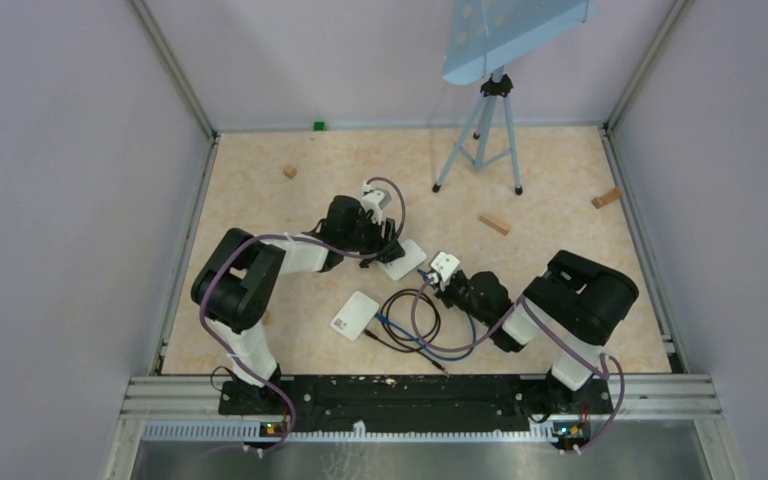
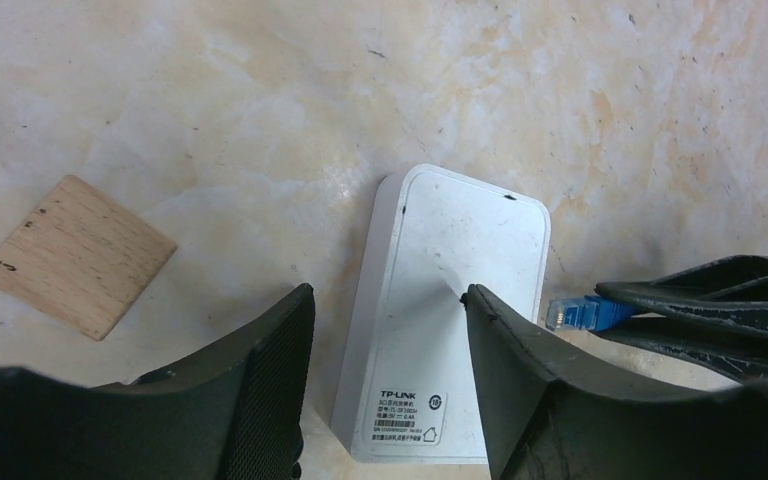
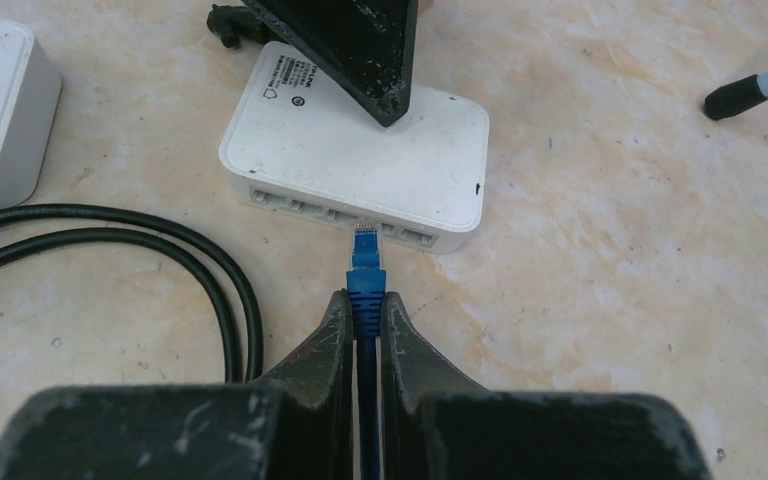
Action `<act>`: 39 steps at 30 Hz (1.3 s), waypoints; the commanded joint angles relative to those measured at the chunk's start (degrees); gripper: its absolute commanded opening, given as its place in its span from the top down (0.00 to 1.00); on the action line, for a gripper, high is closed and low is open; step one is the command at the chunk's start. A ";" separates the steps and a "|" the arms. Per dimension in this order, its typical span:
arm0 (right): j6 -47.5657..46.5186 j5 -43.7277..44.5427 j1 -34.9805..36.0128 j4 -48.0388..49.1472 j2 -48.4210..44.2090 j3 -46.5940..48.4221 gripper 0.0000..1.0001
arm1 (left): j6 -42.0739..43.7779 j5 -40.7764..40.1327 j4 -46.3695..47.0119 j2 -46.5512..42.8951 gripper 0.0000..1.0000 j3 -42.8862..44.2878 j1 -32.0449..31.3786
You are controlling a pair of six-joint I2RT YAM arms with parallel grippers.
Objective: Insert the plug into the switch port
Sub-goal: Insert the connector into the switch port.
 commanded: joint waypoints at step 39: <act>5.30 2.57 0.48 -1.87 0.47 5.21 1.00 | 1.17 2.87 1.42 0.31 0.43 -1.46 -1.07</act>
